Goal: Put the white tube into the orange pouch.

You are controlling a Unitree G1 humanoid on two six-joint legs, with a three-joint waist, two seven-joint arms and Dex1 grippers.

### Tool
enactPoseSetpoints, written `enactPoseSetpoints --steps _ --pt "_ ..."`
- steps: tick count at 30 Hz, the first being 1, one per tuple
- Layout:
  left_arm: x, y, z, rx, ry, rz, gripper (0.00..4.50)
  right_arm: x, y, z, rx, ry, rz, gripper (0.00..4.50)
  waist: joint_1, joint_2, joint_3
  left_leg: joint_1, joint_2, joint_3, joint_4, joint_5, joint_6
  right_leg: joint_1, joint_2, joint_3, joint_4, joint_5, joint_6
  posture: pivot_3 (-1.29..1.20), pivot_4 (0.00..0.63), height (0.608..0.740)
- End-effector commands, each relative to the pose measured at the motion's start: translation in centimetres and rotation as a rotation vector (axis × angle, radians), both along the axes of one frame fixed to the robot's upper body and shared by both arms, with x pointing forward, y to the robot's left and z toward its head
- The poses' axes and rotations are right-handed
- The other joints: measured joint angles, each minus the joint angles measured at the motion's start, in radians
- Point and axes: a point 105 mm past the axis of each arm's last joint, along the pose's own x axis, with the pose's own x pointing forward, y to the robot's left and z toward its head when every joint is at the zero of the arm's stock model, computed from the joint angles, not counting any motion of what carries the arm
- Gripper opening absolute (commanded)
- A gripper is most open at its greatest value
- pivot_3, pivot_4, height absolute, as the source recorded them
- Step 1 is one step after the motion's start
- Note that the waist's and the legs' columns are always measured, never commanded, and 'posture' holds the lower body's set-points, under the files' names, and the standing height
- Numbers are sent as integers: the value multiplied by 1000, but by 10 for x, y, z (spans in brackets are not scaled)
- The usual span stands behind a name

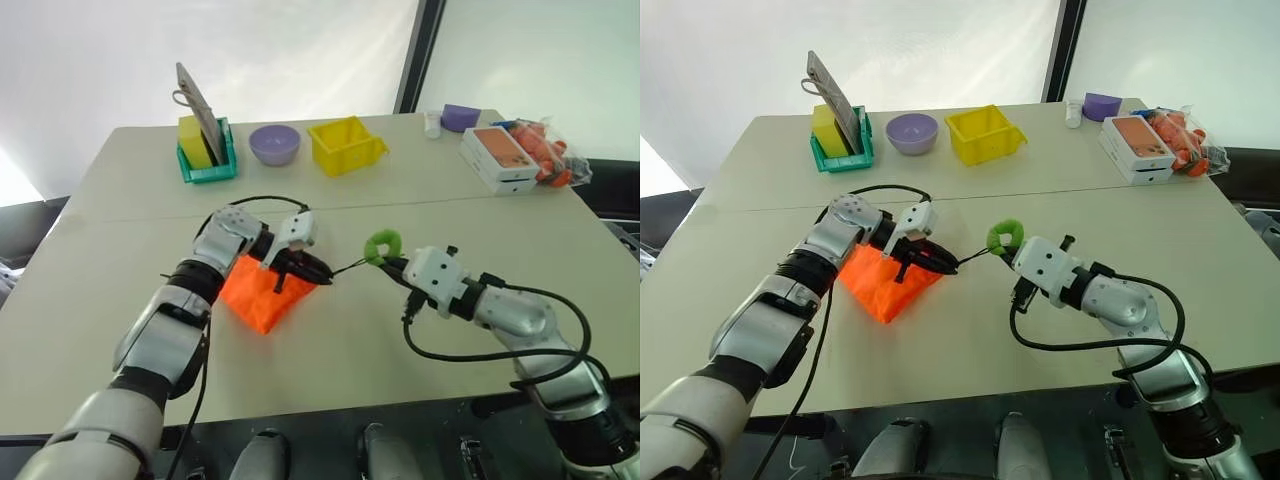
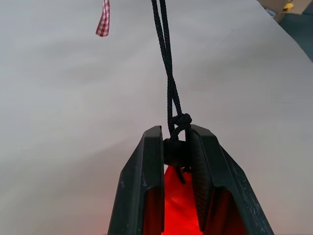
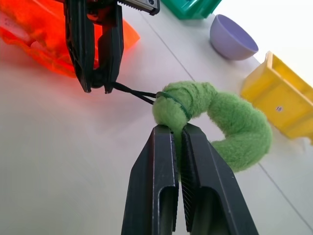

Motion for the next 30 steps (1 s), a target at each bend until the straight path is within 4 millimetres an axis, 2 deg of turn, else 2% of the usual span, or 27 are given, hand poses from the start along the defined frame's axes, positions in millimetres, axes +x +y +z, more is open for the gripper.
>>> enactPoseSetpoints --steps 1,7,13,19,23,24,25,26,30 --pt "1 6 7 -5 -70 0 285 3 -2 10 -12 -61 -13 0 0 0 0 0 0 0 0 0 0 0 0 0 0 0 0 0 150 740" --pt "-3 30 -9 104 -89 7 285 28 -42 1 -132 -90 -234 0 -1 1 0 0 0 0 0 0 0 0 0 0 1 0 0 0 150 740" --pt "-9 58 -18 202 -64 24 285 40 -64 -7 -193 -84 -346 0 -1 1 0 0 0 0 0 0 0 0 0 1 1 1 -1 0 150 740" --pt "-19 72 -23 228 -44 47 285 45 -59 -10 -196 -91 -342 0 -5 2 -1 1 0 0 0 0 0 0 0 1 2 2 -3 0 150 740" --pt "-20 65 -14 128 -6 89 285 40 -46 -14 -151 -38 -269 0 -4 2 -1 1 0 0 0 0 0 0 0 1 2 2 -3 0 150 740" --pt "-20 61 -6 66 23 109 1271 38 -42 -16 -141 -15 -244 552 -4 2 -1 1 0 0 0 0 0 0 0 1 2 2 -3 0 150 740" --pt "-20 57 3 8 44 127 1556 35 -38 -18 -133 1 -221 743 -4 2 -1 1 0 0 0 0 0 0 0 1 2 2 -3 0 150 740" --pt "-19 54 12 -55 48 152 2113 32 -34 -19 -124 14 -199 1129 -4 2 -1 0 0 0 0 0 0 0 0 1 2 2 -3 0 150 740" --pt "-9 63 37 -195 1 304 4110 22 -27 -24 -119 31 -150 3213 -3 2 -1 1 0 0 1 0 1 0 0 1 2 1 -2 0 150 740"
